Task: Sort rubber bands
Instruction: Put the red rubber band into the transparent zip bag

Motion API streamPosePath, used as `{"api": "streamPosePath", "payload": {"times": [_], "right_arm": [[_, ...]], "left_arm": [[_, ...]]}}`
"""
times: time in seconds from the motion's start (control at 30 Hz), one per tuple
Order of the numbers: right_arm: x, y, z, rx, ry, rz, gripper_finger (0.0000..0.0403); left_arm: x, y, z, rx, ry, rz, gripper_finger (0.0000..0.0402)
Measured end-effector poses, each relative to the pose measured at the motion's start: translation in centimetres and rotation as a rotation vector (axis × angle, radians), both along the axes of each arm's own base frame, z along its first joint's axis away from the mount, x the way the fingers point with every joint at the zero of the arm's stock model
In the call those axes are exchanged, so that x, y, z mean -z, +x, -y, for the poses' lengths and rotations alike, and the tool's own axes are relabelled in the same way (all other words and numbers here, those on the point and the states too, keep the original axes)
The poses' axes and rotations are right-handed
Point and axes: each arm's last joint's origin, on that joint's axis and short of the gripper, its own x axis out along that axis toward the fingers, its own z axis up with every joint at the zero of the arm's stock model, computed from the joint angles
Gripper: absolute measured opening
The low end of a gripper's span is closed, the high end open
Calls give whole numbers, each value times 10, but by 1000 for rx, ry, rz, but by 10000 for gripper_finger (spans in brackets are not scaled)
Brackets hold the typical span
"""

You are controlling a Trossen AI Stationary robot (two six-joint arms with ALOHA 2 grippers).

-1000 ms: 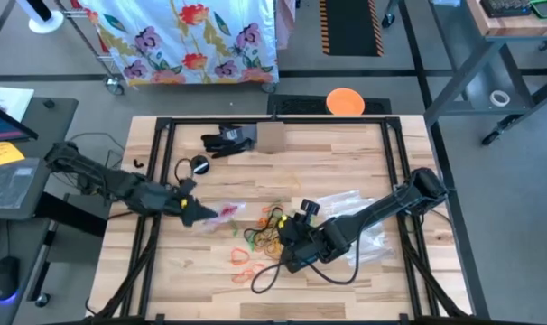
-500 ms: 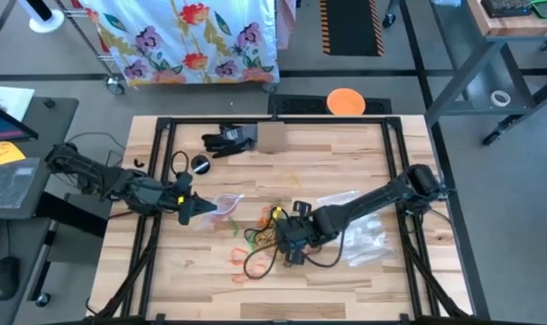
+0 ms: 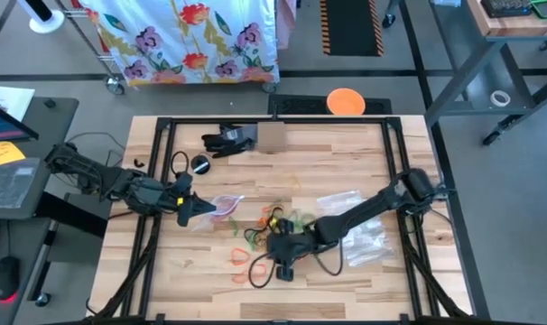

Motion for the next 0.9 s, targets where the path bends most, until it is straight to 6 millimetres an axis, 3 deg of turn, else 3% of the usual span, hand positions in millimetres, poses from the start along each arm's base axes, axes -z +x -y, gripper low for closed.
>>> {"api": "streamPosePath", "payload": {"times": [0.2,0.3,0.47,0.6,0.67,0.9], "right_arm": [[35,0,-11,-17,-6,-104,91],[52,-9,-13,22,-28,-232,91],[58,-25,-11,149,-45,-394,79],[41,-22,-6,125,-32,-324,15],[29,-19,-4,94,-51,-251,8],[-51,-19,1,-3,-150,2,1]], "left_arm": [[0,0,0,-6,3,3,0],[0,0,0,-15,-7,5,0],[-1,0,0,-21,-13,6,0],[-1,0,-1,-39,-9,14,0],[-1,0,-1,-41,-9,14,0],[-1,0,-1,-39,-11,11,0]]}}
